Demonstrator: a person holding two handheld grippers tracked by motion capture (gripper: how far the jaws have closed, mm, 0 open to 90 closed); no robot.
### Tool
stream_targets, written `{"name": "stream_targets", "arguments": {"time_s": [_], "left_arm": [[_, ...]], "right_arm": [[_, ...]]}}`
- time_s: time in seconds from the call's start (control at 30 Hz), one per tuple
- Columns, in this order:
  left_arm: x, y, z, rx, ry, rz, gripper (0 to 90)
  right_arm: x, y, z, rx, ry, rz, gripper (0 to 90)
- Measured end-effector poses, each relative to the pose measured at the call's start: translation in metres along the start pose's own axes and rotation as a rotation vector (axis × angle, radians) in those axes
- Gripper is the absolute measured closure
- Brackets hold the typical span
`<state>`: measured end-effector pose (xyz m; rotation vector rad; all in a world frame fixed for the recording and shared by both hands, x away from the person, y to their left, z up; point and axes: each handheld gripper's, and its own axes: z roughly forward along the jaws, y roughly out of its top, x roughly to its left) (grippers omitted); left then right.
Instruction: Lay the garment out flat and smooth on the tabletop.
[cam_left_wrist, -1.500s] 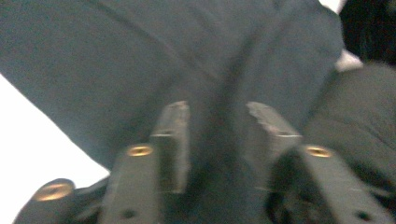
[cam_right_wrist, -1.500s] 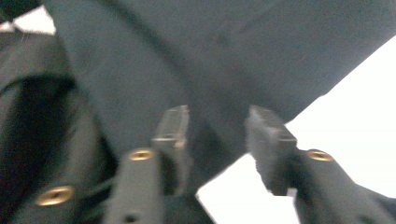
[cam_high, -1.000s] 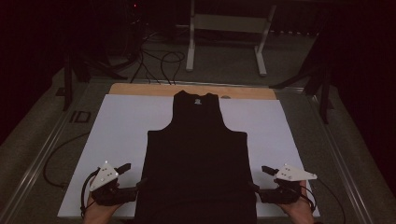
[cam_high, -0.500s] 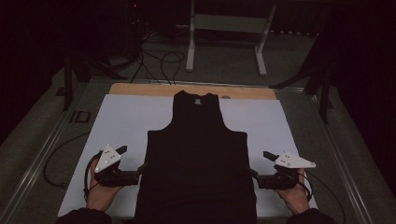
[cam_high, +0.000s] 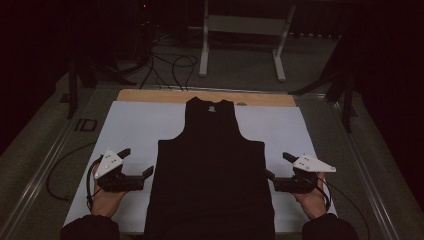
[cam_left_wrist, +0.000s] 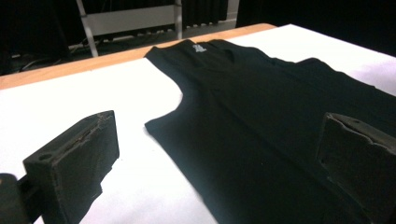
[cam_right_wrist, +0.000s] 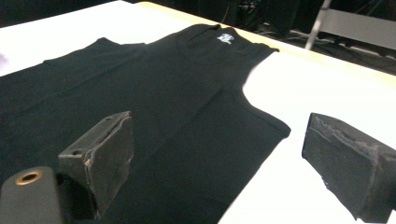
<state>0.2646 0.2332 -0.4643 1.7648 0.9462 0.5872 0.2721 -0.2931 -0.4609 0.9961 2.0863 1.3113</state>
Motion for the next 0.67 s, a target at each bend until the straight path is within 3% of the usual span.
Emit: {"name": "stream_targets", "arguments": {"time_s": [0.33, 0.67], "left_arm": [[0.007, -0.004, -0.005, -0.033, 0.015, 0.002, 0.0], [0.01, -0.009, -0.008, -0.039, 0.027, -0.005, 0.0]], "right_arm": [[-0.006, -0.007, -0.006, -0.051, -0.032, 0.042, 9.6], [-0.009, -0.024, -0.009, -0.02, -0.048, 0.059, 9.5]]}}
